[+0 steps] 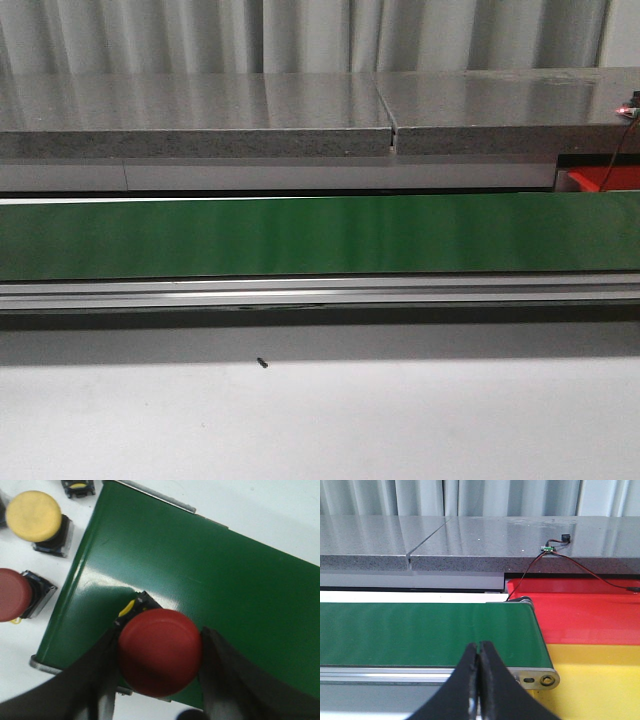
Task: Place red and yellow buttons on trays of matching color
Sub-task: 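Lift the red button and set it on the conveyor belt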
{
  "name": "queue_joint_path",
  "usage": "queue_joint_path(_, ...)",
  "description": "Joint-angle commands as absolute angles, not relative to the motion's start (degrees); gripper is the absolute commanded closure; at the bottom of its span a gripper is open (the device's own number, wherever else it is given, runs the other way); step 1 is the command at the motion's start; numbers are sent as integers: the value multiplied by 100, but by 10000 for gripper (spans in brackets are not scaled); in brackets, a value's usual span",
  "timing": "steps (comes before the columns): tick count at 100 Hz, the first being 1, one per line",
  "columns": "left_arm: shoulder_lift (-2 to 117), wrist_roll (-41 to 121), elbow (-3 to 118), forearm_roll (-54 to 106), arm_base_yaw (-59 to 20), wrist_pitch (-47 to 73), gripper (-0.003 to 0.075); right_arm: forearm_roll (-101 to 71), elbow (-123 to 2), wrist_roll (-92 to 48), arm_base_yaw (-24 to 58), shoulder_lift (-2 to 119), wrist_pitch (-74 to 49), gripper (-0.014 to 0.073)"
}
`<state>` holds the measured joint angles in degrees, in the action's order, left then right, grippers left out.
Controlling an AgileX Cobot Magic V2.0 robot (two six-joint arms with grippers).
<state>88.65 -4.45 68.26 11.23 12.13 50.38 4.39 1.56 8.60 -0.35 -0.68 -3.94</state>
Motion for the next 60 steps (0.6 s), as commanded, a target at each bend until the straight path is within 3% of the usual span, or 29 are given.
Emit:
queue_joint_path(1, 8881, -444, 7070, 1201, 1149, 4790, 584, 499, 64, 832, -31, -161, 66, 659)
queue_joint_path(16, 8938, -444, 7070, 1201, 1139, 4825, 548, 499, 64, 832, -31, -161, 66, 659)
queue_joint_path(23, 8938, -444, 7070, 1213, 1139, 4825, 449, 499, 64, 832, -31, -161, 66, 659)
queue_joint_path(35, 8925, -444, 7083, 1279, 1109, 4825, 197, 499, 64, 832, -31, -161, 66, 659)
queue_joint_path(40, 8900, -444, 7082, 1290, 1102, 4825, 141, 499, 64, 832, -31, -161, 66, 659)
queue_joint_path(60, 8563, -444, 7082, 1448, 949, 4647, 135, 499, 64, 832, -31, -161, 66, 659)
